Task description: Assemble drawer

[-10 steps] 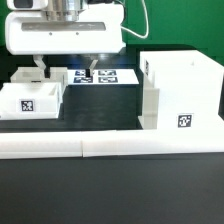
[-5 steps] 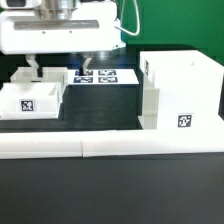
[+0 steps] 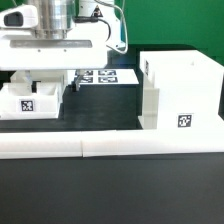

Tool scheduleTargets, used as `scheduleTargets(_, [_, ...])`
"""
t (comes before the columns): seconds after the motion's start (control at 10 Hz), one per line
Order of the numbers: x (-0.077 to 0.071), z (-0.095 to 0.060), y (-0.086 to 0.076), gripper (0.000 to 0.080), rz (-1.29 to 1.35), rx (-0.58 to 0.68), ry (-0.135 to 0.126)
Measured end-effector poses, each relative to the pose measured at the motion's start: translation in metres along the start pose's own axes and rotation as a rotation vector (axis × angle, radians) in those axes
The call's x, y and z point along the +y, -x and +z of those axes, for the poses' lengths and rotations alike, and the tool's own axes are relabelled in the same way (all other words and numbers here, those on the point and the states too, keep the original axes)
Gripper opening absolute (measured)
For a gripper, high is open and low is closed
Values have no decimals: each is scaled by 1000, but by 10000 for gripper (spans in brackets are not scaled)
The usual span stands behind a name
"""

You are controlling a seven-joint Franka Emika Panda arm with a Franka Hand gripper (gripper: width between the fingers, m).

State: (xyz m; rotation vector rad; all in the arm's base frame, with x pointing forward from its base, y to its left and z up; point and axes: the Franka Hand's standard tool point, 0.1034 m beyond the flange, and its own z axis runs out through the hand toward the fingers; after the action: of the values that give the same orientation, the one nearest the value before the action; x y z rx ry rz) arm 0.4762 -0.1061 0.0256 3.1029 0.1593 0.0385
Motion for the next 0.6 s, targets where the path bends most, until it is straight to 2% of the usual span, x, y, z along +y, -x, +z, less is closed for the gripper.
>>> scheduleTargets(0.3, [-7, 14, 1, 649, -8, -6, 5])
scheduleTargets(0.6, [-8, 19, 4, 649, -2, -10, 8])
